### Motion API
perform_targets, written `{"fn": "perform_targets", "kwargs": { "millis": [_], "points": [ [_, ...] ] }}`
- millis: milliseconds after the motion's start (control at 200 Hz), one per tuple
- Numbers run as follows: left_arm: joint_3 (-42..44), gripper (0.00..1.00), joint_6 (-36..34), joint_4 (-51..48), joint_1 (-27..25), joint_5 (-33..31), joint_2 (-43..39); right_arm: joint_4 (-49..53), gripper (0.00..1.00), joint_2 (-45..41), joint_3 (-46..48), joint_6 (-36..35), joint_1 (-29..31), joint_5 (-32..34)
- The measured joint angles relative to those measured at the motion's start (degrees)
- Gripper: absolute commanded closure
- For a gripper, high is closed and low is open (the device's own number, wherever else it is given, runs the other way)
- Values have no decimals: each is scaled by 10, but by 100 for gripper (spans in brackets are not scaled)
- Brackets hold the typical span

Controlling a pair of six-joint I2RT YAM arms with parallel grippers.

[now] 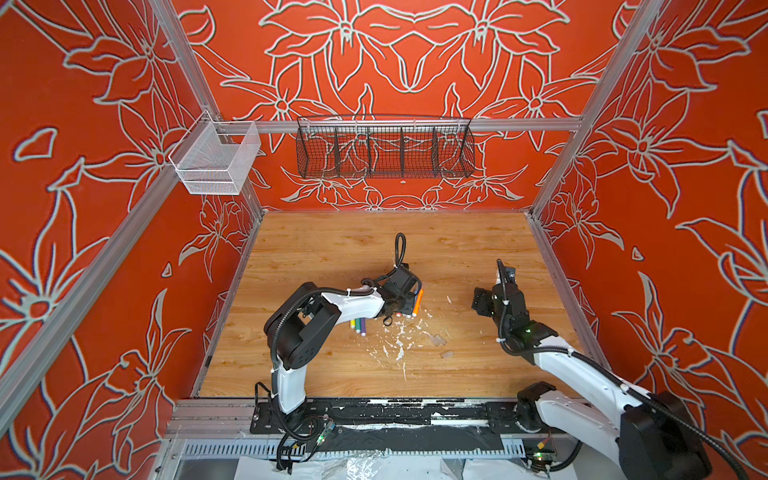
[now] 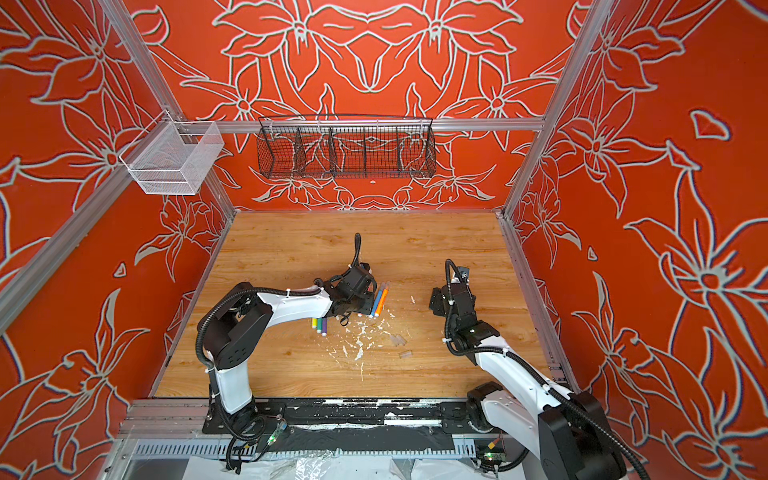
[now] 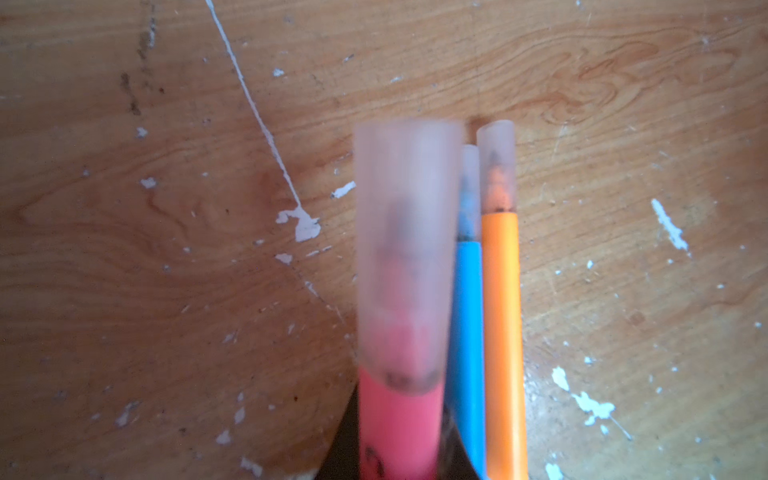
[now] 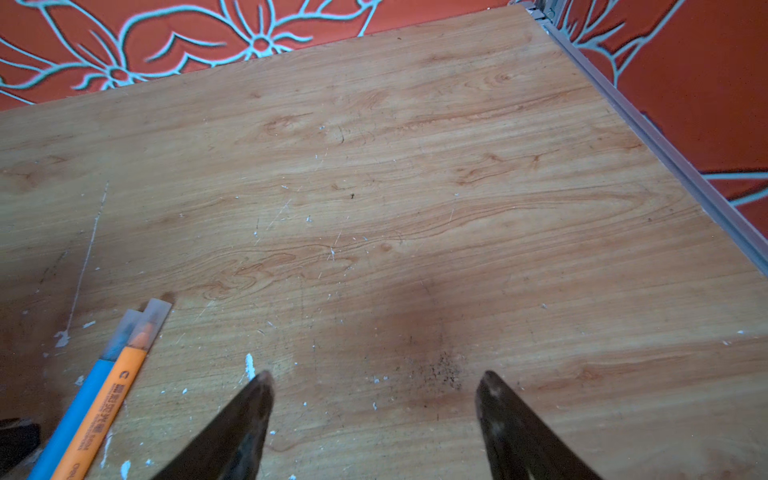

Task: Insert the pens into the pen caps
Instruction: 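Lay the capped pink marker beside the blue and orange markers with the left gripper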

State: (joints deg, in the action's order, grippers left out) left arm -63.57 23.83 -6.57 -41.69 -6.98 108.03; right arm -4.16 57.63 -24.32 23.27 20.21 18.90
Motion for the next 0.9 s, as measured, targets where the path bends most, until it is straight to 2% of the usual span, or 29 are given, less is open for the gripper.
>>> {"fn": "perform_targets", "kwargs": {
  "millis": [420,586,761,901],
  "points": [
    [-21,76,-8,-8,0,2,4,-9,22,-3,7,0,0,-15],
    [-24,63,-21,-14,0,2,-5,-10,23,-3,9,0,0,-19],
    [-16,63,-24,-15,0,2,-56,-9,23,-4,9,0,0,-20],
    [42,63,-18,-8,-2,-12,-142,-10,23,-4,9,0,0,-23]
  ]
}}
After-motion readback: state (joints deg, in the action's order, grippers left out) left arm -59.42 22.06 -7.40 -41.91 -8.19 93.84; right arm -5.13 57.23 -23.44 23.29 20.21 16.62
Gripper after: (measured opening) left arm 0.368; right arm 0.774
